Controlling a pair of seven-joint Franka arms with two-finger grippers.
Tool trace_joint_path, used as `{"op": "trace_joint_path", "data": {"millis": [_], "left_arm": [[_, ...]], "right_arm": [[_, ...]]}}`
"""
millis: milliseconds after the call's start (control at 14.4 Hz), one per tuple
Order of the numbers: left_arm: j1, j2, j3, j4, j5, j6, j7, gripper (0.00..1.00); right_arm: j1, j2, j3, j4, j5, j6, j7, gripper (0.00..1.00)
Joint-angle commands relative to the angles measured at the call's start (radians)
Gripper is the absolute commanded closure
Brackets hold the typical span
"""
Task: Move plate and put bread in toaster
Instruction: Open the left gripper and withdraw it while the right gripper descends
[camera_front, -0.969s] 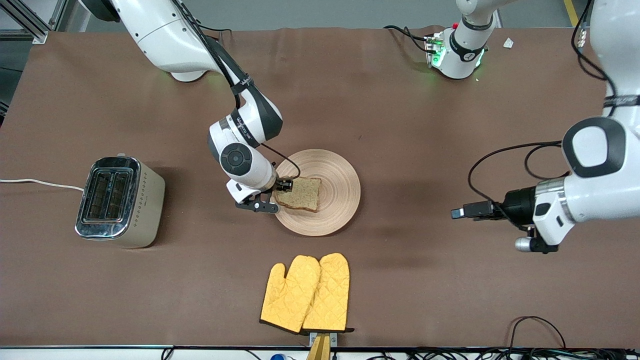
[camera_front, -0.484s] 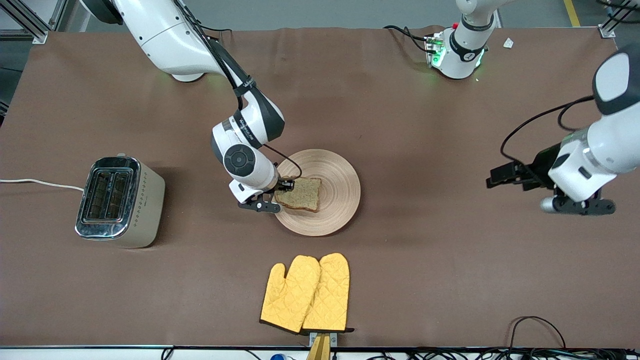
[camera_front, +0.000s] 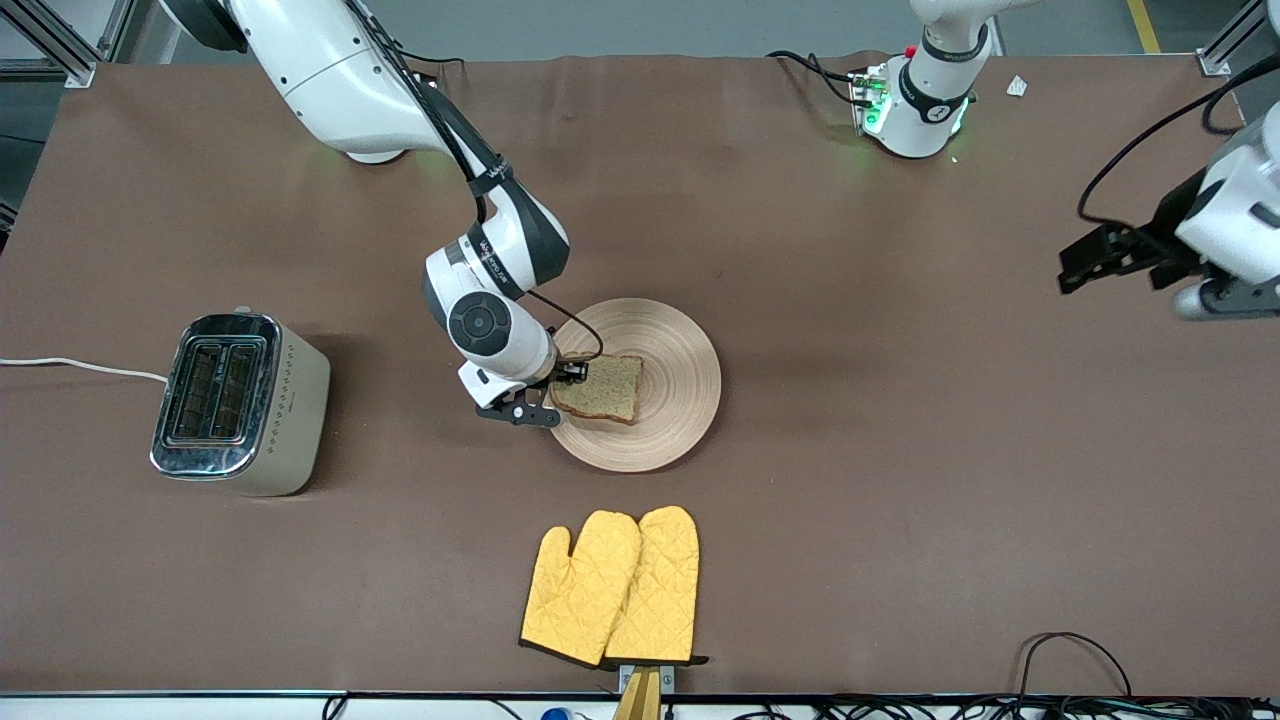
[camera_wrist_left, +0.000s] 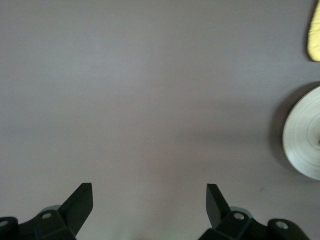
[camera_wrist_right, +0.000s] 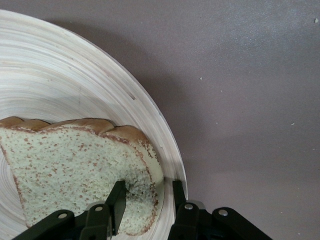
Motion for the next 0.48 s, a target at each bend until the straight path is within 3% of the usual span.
{"op": "trace_joint_path", "data": {"millis": [0,415], "left_arm": [[-0.121,-0.079,0.148,-0.037,-0.024,-0.071,0.018,0.0],[-0.211,-0.131,0.23,-0.063,-0.02,-0.084,0.015,0.0]], "right_arm": [[0.011,0.009,-0.006,0.009,-0.013,0.005,0.011,0.55],[0.019,0.009,-0.006,0.011,-0.012,0.007,0.02,0.56]]}}
